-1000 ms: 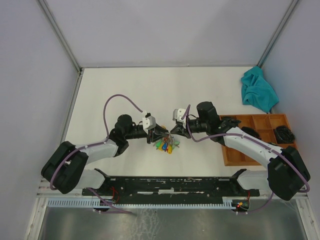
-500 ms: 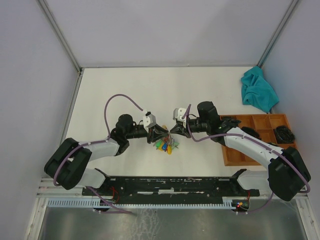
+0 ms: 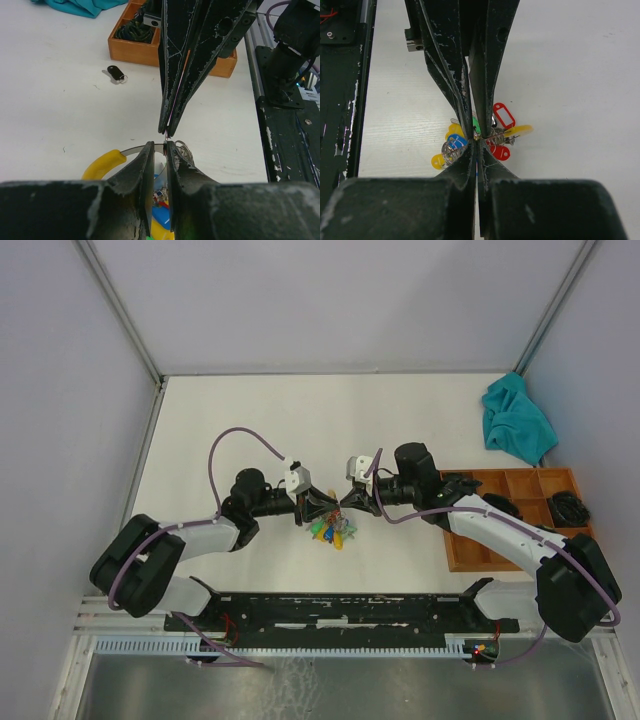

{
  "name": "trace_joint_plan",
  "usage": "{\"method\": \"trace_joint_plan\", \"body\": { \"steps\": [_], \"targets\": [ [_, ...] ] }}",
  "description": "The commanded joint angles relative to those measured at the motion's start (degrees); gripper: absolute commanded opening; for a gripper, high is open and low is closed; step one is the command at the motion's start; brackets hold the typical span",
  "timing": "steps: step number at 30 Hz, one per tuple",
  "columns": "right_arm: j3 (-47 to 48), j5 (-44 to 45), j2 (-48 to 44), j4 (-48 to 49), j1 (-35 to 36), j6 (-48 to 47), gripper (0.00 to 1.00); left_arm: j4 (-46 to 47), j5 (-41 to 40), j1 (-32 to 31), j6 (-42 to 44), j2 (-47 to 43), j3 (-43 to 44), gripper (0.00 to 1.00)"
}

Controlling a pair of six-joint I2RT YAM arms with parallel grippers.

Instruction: Put the keys on the keyring

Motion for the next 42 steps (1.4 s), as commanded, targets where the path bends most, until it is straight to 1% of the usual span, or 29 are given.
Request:
{"method": "trace_joint_plan", "body": {
  "steps": [1,9,13,16,17,19,23,25,27,29,31,32,33,35,38,42],
  "targets": [
    [2.0,-2.2,-1.1,3.4,0.4,0.8,0.01,4.0,1.5,0.3,-2.1,0.7,0.9,0.21],
    [2.3,-1.9,-1.4,3.1,0.5,0.9,0.01,3.5,1.9,0.3,-2.1,2.0,1.5,0.16],
    [2.4,-1.6,-1.3,2.8,0.6,1.3,0.01,3.8,1.8,0.3,-2.1,1.8,1.3,0.03],
    [2.3,-0.8,-1.5,2.5,0.6,2.2,0.02,4.3,1.1,0.3,-1.6,1.0,0.7,0.03],
    [2.3,-0.2,-1.8,2.4,0.6,2.9,0.05,4.4,0.7,0.3,-1.4,0.8,0.5,0.03],
    [2.6,0.9,-2.3,1.5,0.6,4.0,0.15,4.6,-0.1,0.3,-0.9,0.1,-0.2,0.03],
    [4.6,4.5,-4.3,-3.7,0.6,6.3,0.48,5.8,-2.4,0.4,-0.3,-0.9,-1.5,0.03],
    [6.2,7.8,-5.5,-7.3,0.6,8.6,0.54,7.1,-3.1,0.5,-0.6,-1.2,-2.2,0.03],
    [7.6,11.3,-6.7,-10.4,0.6,12.5,0.62,9.9,-4.0,0.8,-1.4,-1.4,-3.6,0.03],
    [9.2,14.9,-7.7,-13.0,0.6,17.4,0.77,13.8,-4.8,1.0,-2.5,-1.7,-5.5,0.03],
    [10.2,16.5,-8.6,-15.1,0.5,20.6,0.87,17.2,-5.6,1.1,-3.6,-1.8,-7.4,0.03],
    [10.0,17.3,-9.2,-15.2,0.6,22.4,0.96,18.8,-5.7,1.1,-4.1,-1.8,-8.1,0.03],
    [9.0,17.9,-9.8,-14.5,0.5,23.8,1.0,19.6,-5.6,1.1,-4.6,-1.7,-8.6,0.03],
    [6.5,20.8,-10.9,-13.3,0.5,26.6,1.0,21.9,-5.7,1.1,-5.6,-1.6,-9.8,0.03],
    [4.6,27.6,-12.6,-13.6,0.5,29.5,1.0,25.1,-6.1,1.1,-5.9,-1.8,-11.8,0.03],
    [5.8,34.1,-11.0,-18.8,-0.3,33.4,1.0,28.7,-7.0,1.2,-5.0,-1.6,-13.6,0.03]
  ]
}}
